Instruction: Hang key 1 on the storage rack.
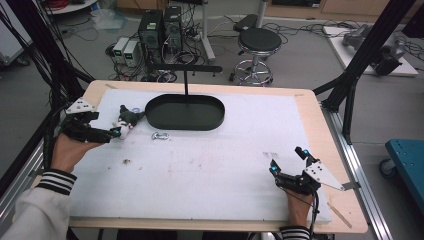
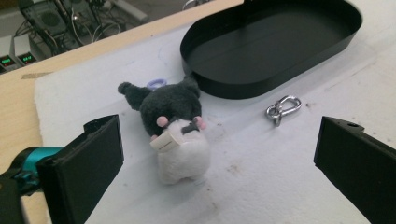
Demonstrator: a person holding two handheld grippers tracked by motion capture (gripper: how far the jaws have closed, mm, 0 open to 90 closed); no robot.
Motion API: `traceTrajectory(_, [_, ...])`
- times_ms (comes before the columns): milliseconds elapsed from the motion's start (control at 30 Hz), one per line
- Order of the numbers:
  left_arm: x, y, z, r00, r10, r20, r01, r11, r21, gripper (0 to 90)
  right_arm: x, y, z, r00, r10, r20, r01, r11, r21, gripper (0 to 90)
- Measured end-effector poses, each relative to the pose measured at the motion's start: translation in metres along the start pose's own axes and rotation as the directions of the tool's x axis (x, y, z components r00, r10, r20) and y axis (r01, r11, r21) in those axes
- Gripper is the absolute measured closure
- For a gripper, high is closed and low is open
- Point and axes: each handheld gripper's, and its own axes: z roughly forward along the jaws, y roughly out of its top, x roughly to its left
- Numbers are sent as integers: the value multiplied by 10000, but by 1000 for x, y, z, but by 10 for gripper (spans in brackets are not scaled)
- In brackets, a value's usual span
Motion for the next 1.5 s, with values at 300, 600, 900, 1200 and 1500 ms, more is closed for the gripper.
traceTrajectory(300, [7,17,15,9997,220,-45,-213,9928,1182,18,0,0,0,10000,46,51,-46,10000,24,12])
traceTrajectory(600, [14,27,31,9997,84,-219,-41,9816,1908,18,0,0,0,10000,-12,36,12,10000,-24,12])
traceTrajectory(900, [19,21,53,9989,-15,-463,139,9631,2689,18,1,0,-1,10000,22,61,-22,10000,-11,12])
traceTrajectory(1200, [24,16,69,9978,-225,-617,415,9442,3266,19,1,0,-1,10000,27,61,-27,10000,5,12])
traceTrajectory(1500, [23,13,81,9966,-300,-765,555,9324,3573,19,1,0,-1,10000,7,65,-7,10000,-4,12])
